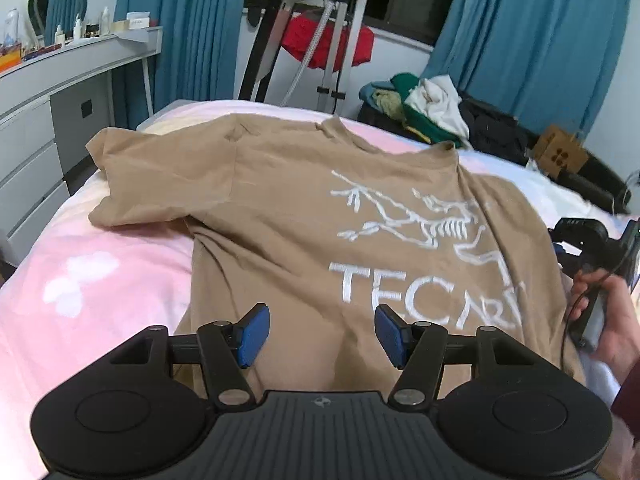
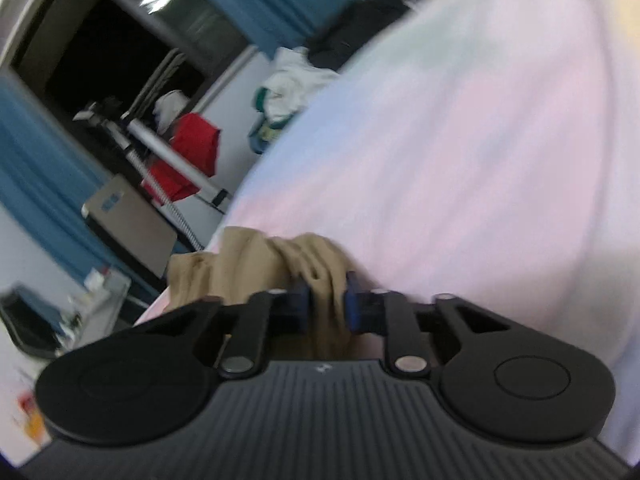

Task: Fold clothes

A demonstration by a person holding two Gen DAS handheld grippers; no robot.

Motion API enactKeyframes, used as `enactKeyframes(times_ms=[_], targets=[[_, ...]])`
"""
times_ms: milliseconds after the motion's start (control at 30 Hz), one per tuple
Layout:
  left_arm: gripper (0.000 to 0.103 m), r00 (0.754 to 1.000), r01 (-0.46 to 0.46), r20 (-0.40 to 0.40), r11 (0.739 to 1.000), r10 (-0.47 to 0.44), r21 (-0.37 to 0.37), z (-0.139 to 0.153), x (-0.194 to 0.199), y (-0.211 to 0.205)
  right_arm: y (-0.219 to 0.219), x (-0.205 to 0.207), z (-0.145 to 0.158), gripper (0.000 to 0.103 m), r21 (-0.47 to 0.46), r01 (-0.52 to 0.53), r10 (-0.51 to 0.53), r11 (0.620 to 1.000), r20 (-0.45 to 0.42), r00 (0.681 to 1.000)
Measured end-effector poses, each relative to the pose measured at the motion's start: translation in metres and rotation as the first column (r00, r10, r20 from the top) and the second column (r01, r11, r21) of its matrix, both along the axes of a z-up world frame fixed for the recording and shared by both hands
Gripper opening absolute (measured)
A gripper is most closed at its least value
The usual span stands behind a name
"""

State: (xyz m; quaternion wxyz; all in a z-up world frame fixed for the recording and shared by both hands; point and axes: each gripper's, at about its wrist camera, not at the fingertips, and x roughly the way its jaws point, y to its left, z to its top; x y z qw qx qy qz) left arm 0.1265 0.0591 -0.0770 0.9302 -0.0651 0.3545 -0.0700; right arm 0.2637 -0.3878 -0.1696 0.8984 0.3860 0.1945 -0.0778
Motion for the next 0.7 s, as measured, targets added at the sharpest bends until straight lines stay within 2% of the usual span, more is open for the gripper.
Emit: enactKeyframes(times_ms=[100, 167, 233, 300, 400, 467, 533, 600, 633, 700], targets=[[0.061, 1.000, -0.019, 0.018, 1.000, 0.019, -0.010, 0.005, 0.007, 0.007, 0.039, 0.003, 0.021, 0.017, -0.180, -0.089, 0.099, 0.980, 0.048, 0.994], [0.061, 0.999, -0.032, 0.027, 0.999, 0.033, -0.027, 0.008, 0.008, 0.012, 0.070, 0.005, 0.033, 0.016, -0.307, -0.174, 0.198, 0.936, 0.048, 0.979], [0.061, 0.998, -0.041, 0.042, 0.999, 0.042, -0.031, 0.010, 0.008, 0.016, 0.102, 0.005, 0.037, 0.016, -0.395, -0.258, 0.291, 0.882, 0.025, 0.956], [0.061, 0.997, -0.053, 0.053, 0.998, 0.054, -0.029, 0.010, 0.007, 0.021, 0.128, 0.006, 0.035, 0.016, -0.423, -0.354, 0.378, 0.834, -0.030, 0.925], [0.061, 0.996, -0.077, 0.052, 0.996, 0.079, -0.038, 0.010, 0.007, 0.028, 0.144, 0.002, 0.035, 0.020, -0.376, -0.451, 0.461, 0.809, -0.068, 0.885], [0.061, 0.996, -0.077, 0.046, 0.995, 0.080, -0.060, 0.011, 0.004, 0.033, 0.145, -0.008, 0.040, 0.027, -0.375, -0.453, 0.464, 0.809, -0.066, 0.883], [0.061, 0.996, -0.071, 0.046, 0.994, 0.075, -0.079, 0.012, 0.001, 0.036, 0.136, -0.018, 0.048, 0.043, -0.333, -0.452, 0.470, 0.828, -0.030, 0.882], [0.061, 0.997, -0.061, 0.050, 0.994, 0.066, -0.093, 0.014, 0.000, 0.037, 0.116, -0.023, 0.057, 0.058, -0.264, -0.433, 0.459, 0.862, 0.045, 0.887], [0.061, 0.997, -0.056, 0.053, 0.993, 0.062, -0.100, 0.015, -0.001, 0.038, 0.106, -0.025, 0.062, 0.063, -0.228, -0.424, 0.451, 0.877, 0.083, 0.889], [0.062, 0.998, -0.047, 0.047, 0.993, 0.052, -0.110, 0.014, -0.002, 0.038, 0.083, -0.034, 0.067, 0.065, -0.134, -0.361, 0.381, 0.923, 0.176, 0.908]])
